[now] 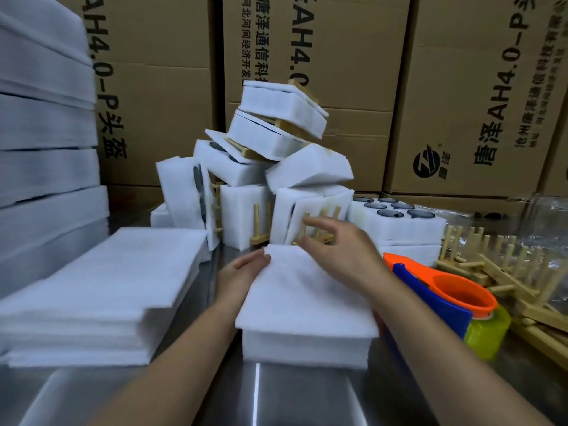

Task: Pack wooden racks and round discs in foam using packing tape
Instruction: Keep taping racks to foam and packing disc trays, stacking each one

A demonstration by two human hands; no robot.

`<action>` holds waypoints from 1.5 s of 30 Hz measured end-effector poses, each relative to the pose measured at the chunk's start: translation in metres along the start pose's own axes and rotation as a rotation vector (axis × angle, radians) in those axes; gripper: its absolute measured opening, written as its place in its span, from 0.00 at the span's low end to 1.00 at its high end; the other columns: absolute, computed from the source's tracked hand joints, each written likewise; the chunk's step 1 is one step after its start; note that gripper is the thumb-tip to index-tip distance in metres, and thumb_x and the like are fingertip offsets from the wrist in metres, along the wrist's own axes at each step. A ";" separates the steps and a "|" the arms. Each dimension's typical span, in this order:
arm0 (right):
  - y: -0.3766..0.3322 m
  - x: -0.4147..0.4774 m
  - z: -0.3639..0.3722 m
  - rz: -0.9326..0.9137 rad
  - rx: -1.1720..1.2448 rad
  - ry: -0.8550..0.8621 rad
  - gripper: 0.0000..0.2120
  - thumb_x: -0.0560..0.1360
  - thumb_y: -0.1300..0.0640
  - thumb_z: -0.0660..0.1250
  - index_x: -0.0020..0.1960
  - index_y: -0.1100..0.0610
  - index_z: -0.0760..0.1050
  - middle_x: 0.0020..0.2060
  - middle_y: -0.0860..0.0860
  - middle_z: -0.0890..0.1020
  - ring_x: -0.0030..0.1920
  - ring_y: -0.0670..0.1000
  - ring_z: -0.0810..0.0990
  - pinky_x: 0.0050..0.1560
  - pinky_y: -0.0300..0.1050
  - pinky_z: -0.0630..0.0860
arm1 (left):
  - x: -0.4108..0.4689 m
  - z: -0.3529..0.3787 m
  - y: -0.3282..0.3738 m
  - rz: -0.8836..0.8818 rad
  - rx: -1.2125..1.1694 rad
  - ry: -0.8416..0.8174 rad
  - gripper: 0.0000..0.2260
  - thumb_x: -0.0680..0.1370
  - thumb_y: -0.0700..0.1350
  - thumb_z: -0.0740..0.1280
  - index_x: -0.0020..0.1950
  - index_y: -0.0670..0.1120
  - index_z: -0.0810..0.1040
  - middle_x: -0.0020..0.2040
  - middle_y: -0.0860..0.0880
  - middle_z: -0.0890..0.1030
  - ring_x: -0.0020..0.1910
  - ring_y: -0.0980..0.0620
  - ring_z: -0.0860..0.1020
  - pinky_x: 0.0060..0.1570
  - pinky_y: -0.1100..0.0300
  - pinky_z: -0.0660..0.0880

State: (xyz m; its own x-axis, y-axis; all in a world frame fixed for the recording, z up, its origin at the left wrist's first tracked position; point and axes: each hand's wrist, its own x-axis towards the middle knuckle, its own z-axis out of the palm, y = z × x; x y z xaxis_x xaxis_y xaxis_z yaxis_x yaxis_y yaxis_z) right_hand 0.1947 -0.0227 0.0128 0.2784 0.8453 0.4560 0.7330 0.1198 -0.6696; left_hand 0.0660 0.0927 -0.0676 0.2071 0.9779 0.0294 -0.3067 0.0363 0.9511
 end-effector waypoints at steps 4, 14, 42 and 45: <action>0.045 0.000 -0.013 0.236 0.389 -0.084 0.18 0.70 0.55 0.74 0.59 0.45 0.76 0.56 0.44 0.78 0.48 0.36 0.79 0.41 0.29 0.74 | 0.001 -0.001 0.000 0.002 0.057 0.028 0.06 0.72 0.43 0.73 0.48 0.49 0.81 0.41 0.53 0.82 0.39 0.57 0.80 0.31 0.66 0.72; 0.062 -0.008 0.007 0.524 0.699 0.002 0.36 0.69 0.64 0.74 0.73 0.56 0.62 0.60 0.52 0.74 0.53 0.54 0.79 0.53 0.49 0.78 | -0.002 0.004 0.004 -0.201 -0.277 -0.143 0.25 0.79 0.50 0.60 0.73 0.40 0.65 0.65 0.38 0.72 0.64 0.45 0.74 0.62 0.65 0.69; 0.050 -0.009 -0.003 0.631 0.756 -0.083 0.15 0.73 0.72 0.60 0.59 0.69 0.75 0.54 0.65 0.81 0.47 0.60 0.80 0.46 0.49 0.77 | 0.005 -0.004 0.000 -0.120 -0.159 -0.414 0.19 0.66 0.36 0.63 0.55 0.46 0.78 0.45 0.44 0.85 0.41 0.45 0.84 0.32 0.57 0.79; 0.053 -0.007 -0.003 0.630 0.715 -0.071 0.12 0.73 0.72 0.60 0.55 0.68 0.76 0.51 0.63 0.82 0.47 0.59 0.80 0.46 0.49 0.75 | 0.007 -0.006 0.000 -0.107 -0.126 -0.378 0.14 0.74 0.34 0.60 0.51 0.52 0.75 0.39 0.50 0.85 0.38 0.49 0.84 0.30 0.60 0.78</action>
State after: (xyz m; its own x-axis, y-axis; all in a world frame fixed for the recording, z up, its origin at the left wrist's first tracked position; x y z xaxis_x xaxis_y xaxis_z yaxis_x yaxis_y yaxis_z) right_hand 0.2330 -0.0240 -0.0240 0.4363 0.8901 -0.1314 -0.0983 -0.0980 -0.9903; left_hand 0.0621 0.1005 -0.0692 0.5637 0.8233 0.0656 -0.3715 0.1818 0.9105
